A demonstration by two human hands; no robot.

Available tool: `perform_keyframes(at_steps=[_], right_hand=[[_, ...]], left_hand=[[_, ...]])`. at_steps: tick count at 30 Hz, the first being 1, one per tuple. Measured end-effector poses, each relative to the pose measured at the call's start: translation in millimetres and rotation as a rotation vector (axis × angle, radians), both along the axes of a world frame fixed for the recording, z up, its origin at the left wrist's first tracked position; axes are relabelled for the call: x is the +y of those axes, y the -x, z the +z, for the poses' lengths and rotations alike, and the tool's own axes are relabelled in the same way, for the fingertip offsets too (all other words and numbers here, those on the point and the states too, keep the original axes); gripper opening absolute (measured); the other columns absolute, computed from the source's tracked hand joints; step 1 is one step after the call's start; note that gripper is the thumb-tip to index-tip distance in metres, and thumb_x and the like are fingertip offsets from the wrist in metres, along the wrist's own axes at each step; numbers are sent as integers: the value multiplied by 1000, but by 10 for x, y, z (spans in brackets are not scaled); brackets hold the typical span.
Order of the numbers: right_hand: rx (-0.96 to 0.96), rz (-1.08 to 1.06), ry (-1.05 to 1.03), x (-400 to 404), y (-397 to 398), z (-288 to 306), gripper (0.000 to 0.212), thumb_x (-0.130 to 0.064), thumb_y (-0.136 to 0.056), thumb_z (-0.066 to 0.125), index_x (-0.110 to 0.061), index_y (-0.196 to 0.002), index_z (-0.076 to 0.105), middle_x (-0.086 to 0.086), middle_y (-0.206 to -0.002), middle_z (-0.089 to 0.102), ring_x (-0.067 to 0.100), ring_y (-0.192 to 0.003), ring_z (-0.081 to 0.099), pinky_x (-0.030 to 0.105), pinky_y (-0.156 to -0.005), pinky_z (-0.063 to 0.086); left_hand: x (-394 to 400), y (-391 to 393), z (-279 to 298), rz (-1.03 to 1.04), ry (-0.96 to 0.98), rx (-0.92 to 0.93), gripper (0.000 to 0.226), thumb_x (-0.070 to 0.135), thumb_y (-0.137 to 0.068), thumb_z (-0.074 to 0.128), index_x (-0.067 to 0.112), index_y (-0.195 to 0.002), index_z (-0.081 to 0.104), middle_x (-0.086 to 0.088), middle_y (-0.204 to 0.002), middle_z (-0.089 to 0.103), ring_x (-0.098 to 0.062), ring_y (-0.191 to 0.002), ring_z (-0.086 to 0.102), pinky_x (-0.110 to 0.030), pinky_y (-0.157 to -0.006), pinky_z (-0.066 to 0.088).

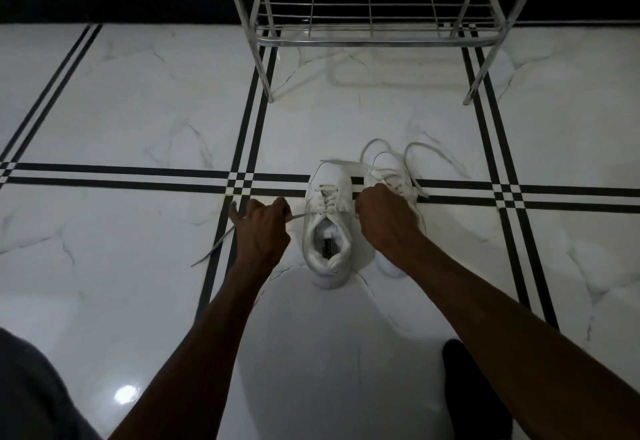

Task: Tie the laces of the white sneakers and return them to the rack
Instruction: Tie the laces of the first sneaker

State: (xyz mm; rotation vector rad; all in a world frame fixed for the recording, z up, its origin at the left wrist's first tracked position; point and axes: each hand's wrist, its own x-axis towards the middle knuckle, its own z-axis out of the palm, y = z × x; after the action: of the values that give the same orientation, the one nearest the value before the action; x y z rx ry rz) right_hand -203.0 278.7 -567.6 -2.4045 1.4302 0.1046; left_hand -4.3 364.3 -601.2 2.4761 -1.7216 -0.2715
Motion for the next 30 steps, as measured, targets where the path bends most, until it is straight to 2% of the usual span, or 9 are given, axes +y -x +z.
perform_keyframes(at_steps=[2,5,9,12,16,21,23,27,30], right_hand=[[-44,73,33,-60,1,-128,19,8,-61,75,-6,-60,62,13,-62,64,32,-57,65,26,-52,49],[-170,62,-3,-93,-17,-200,28,3,-76,61,-14,-95,71,10,-91,72,29,-83,71,38,-69,58],[-249,14,-75,-24,-91,-138,17,-3,-86,61,-11,-91,76,9,-87,74,25,-80,69,37,-72,56],[-292,-31,-61,11,-69,-187,17,-5,-88,61,-9,-78,74,8,-76,72,22,-70,67,30,-60,47],[-196,28,73,26,-73,-227,20,0,-85,59,-11,-82,75,11,-82,70,26,-78,65,29,-58,42],[-131,107,174,103,-16,-216,26,-3,-93,47,-5,-103,70,15,-107,64,30,-105,57,32,-79,43],[-104,132,219,158,-4,-185,21,1,-89,53,-2,-101,70,18,-104,65,34,-102,60,37,-83,47],[-132,111,125,97,-37,-275,16,15,-65,71,-1,-63,68,19,-65,66,34,-62,67,26,-54,41],[-180,97,60,73,-67,-320,8,4,-76,68,1,-68,68,20,-68,67,33,-63,67,30,-58,47]], left_hand=[[-24,-41,-39,-12,-3,136,17,10,-92,64,22,-103,66,1,-90,71,-27,-113,60,-64,-118,20],[-80,-61,-78,-12,92,447,26,25,-95,67,20,-121,66,1,-116,75,-27,-114,65,-62,-108,41],[-93,44,-92,39,152,638,14,22,-93,68,21,-105,77,1,-106,79,-18,-104,71,-52,-99,51],[-73,88,-89,56,190,514,7,21,-92,67,24,-89,74,10,-91,77,-16,-99,69,-58,-103,45],[-64,180,-14,-91,48,184,19,4,-87,63,19,-99,61,3,-92,71,-26,-108,61,-60,-115,29],[-15,143,30,-166,131,-153,40,-4,-67,71,15,-102,67,-1,-69,71,-33,-91,63,-61,-94,40],[-17,118,12,-165,111,-197,42,-3,-69,68,17,-106,66,1,-68,71,-32,-95,61,-60,-94,40],[-22,127,-16,-161,55,-117,39,-1,-76,63,19,-110,64,2,-79,77,-31,-109,58,-60,-104,32],[-26,175,39,-139,32,1,29,3,-87,60,17,-112,65,-1,-94,76,-31,-114,56,-53,-107,30]])
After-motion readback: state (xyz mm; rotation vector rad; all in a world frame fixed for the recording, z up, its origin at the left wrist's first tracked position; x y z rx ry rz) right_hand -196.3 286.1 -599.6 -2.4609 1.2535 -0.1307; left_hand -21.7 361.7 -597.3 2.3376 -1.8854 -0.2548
